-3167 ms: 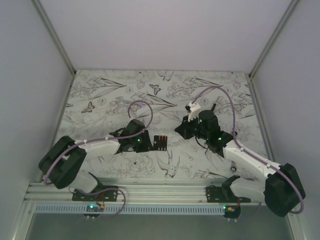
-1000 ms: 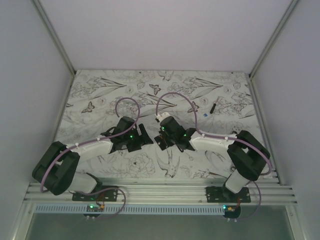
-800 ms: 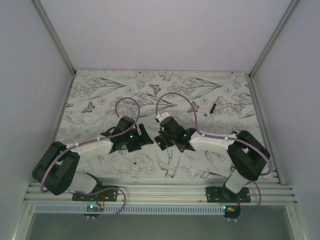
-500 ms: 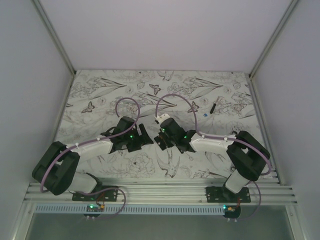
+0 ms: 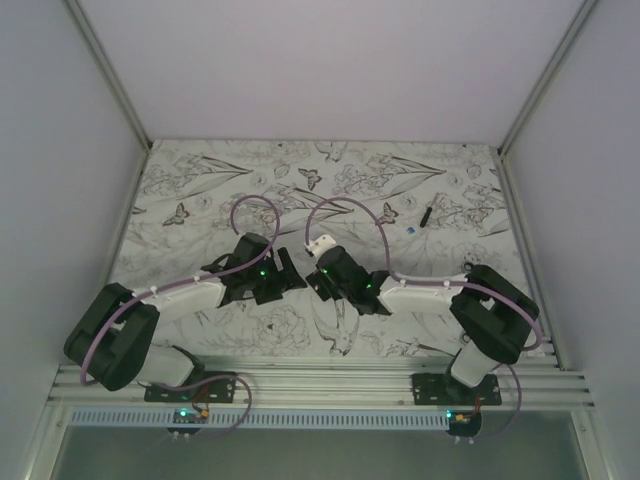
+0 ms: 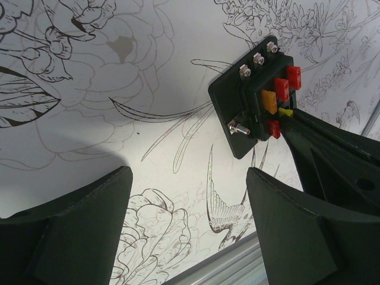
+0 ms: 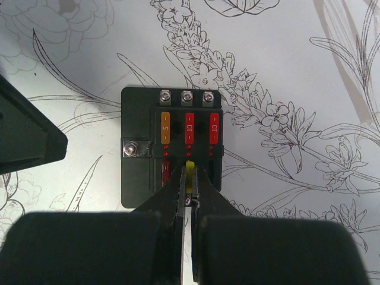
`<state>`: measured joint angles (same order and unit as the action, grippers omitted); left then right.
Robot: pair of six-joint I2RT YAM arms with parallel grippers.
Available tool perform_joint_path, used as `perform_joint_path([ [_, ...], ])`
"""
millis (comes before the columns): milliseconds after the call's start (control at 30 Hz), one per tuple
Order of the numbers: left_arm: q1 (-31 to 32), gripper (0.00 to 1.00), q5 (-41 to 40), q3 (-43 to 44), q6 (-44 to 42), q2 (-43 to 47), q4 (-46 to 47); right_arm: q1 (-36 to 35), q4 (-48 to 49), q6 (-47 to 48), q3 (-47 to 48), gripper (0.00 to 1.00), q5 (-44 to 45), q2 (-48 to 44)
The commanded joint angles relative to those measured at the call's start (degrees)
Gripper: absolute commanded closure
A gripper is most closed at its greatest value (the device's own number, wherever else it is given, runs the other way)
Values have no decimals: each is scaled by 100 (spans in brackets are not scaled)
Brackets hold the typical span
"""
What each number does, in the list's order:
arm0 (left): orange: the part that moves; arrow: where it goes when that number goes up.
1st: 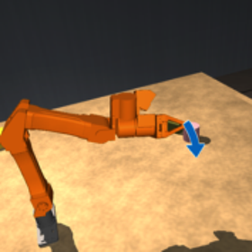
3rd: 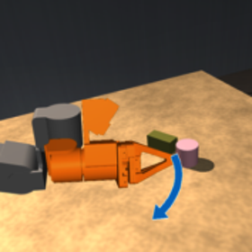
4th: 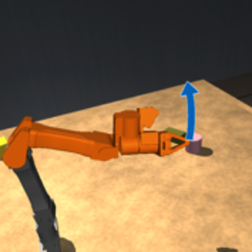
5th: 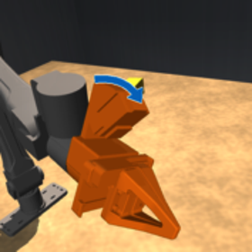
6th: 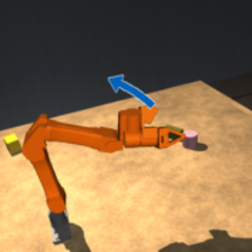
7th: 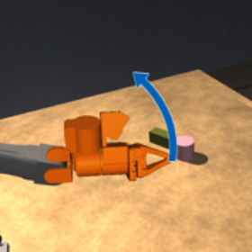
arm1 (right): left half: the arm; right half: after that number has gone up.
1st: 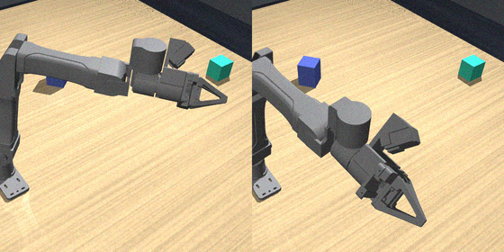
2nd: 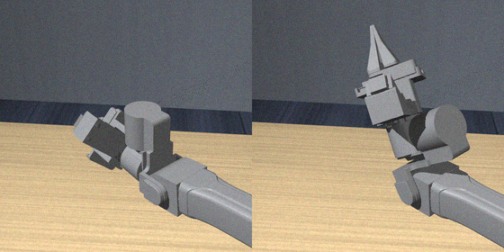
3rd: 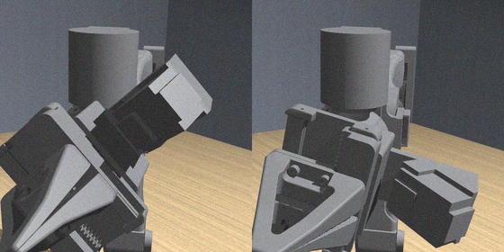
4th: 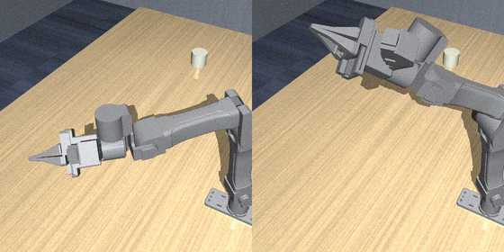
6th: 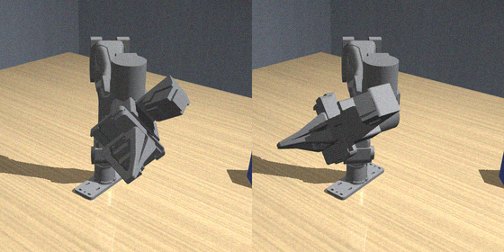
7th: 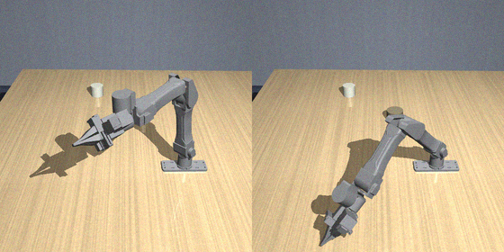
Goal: Snap on the fuse box
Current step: Install the fuse at the fuse box base.
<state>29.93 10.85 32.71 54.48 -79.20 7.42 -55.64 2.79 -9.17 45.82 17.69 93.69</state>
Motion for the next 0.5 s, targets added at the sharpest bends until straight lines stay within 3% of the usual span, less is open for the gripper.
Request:
perform_joint_path([
  [0,-45,18,9,-107,54,94,-197,-175,-154,37,-343,100,146,164],
  [167,-49,18,17,-123,54,133,-202,-176,-147,-100,-457,99,108,107],
  [467,-49,17,3,-142,45,237,-223,-176,-323,-114,-174,75,32,-699],
])
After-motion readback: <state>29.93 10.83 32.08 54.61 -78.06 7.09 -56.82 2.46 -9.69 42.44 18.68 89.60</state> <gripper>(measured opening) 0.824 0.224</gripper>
